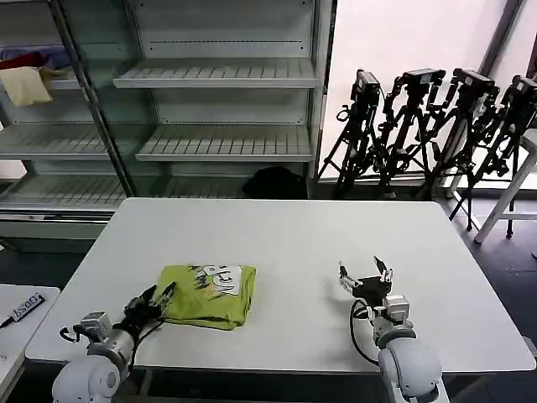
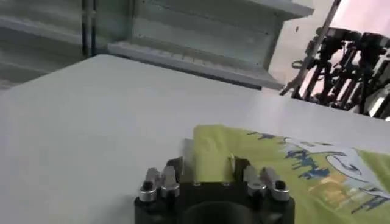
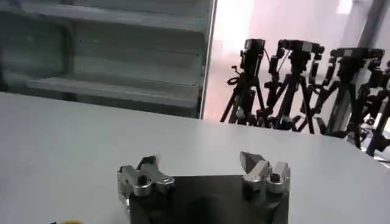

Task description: Fold and organize the clothes.

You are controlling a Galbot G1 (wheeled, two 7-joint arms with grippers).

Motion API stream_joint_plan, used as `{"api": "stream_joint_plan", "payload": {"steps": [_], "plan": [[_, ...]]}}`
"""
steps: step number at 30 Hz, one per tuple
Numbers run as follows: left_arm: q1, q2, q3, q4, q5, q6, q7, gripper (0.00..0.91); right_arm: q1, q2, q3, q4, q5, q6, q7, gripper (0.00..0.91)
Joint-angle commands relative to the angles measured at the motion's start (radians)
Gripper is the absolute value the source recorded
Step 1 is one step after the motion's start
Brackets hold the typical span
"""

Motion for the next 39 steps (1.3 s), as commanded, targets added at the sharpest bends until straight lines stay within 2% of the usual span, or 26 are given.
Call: {"api": "stream_joint_plan", "payload": {"steps": [1,6,13,20,26,30,35,39], "plan": [[-0.001,-0.003,0.002,0.010,-0.010,-0.055,0.012,0.000,0.001,0.003,-0.001,-0.004,-0.001,0.001,0.002,0.907],[0.002,0.000,-0.011,0.021,-0.023,-0.125,0.036,0.000,0.000,0.004,0.000,-0.008,-0.001,0.002,0.004,0.907],[0.019,0.001,-0.021,0.011,-0.139,-0.102,0.046,0.000,0.001,0.004,0.003,-0.007,-0.001,0.001,0.009,0.907],[0.027,-0.002,-0.027,0.021,-0.114,-0.122,0.065,0.000,-0.003,0.003,0.007,-0.004,0.000,0.002,0.012,0.907],[0.030,0.022,-0.062,0.040,-0.020,-0.182,0.089,0.000,-0.007,0.002,0.011,-0.010,0.002,0.005,0.015,0.907],[0.021,0.092,-0.143,0.088,0.027,-0.225,0.118,0.000,-0.008,0.000,0.014,-0.012,0.007,0.007,0.015,0.907],[0.005,0.266,-0.286,0.130,0.026,-0.236,0.139,0.000,-0.007,-0.006,0.017,-0.017,0.017,0.011,0.014,0.907],[-0.027,0.371,-0.396,0.103,0.006,-0.205,0.150,0.000,-0.004,-0.005,0.014,-0.018,0.018,0.012,0.014,0.907]]}}
